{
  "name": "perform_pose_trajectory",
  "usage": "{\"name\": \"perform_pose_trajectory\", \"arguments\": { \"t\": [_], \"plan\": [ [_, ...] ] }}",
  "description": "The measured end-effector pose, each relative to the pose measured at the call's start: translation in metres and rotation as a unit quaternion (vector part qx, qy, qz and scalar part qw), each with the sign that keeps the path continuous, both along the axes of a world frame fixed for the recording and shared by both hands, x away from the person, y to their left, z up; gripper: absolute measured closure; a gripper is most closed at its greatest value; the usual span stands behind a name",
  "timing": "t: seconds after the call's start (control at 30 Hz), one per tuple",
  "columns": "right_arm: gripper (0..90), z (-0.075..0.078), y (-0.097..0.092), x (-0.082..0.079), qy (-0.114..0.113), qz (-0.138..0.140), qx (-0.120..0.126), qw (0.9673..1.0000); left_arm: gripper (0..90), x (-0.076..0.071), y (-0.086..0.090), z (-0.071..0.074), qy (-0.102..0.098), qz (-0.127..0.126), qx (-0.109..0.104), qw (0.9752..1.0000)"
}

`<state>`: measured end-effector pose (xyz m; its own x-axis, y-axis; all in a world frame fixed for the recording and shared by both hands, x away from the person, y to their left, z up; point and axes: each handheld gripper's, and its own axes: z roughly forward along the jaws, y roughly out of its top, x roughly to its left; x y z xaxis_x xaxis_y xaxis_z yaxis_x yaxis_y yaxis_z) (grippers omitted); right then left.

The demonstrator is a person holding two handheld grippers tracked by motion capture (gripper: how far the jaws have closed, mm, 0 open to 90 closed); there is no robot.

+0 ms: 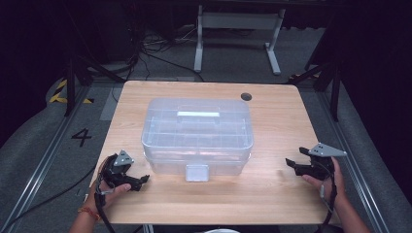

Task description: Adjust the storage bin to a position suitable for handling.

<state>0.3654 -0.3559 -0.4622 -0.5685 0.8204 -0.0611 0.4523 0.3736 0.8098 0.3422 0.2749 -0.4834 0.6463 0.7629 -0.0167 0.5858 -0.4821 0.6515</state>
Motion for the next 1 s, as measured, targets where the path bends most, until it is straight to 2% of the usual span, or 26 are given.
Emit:
{"name": "perform_pose_trajectory", "arguments": {
  "t": [0.13, 0.2, 0.23, 0.63, 0.73, 1.0],
  "plan": [
    [25.4, 0.009, 0.006, 0.002, -0.014, 0.010, 0.002, 0.9999, 0.3, 0.000, 0.000, 0.000, -0.001, 0.002, 0.000, 1.0000],
    [25.4, 0.013, 0.008, 0.004, -0.012, 0.014, 0.005, 0.9998, 0.3, 0.000, 0.000, 0.000, 0.000, 0.002, -0.001, 1.0000],
    [25.4, 0.016, 0.009, 0.006, -0.008, 0.018, 0.014, 0.9997, 0.3, 0.000, 0.000, 0.000, -0.001, 0.003, 0.000, 1.0000],
    [25.9, 0.042, 0.021, 0.018, -0.034, 0.033, 0.011, 0.9988, 0.4, 0.000, 0.000, 0.000, 0.000, 0.002, 0.000, 1.0000],
    [25.9, 0.051, 0.026, 0.018, -0.042, 0.047, 0.000, 0.9980, 0.5, -0.001, 0.000, 0.000, -0.002, 0.003, 0.001, 1.0000],
    [26.3, 0.075, 0.038, 0.024, -0.060, 0.062, 0.016, 0.9961, 0.6, -0.001, 0.000, 0.000, -0.002, 0.004, 0.001, 1.0000]
  ]
}}
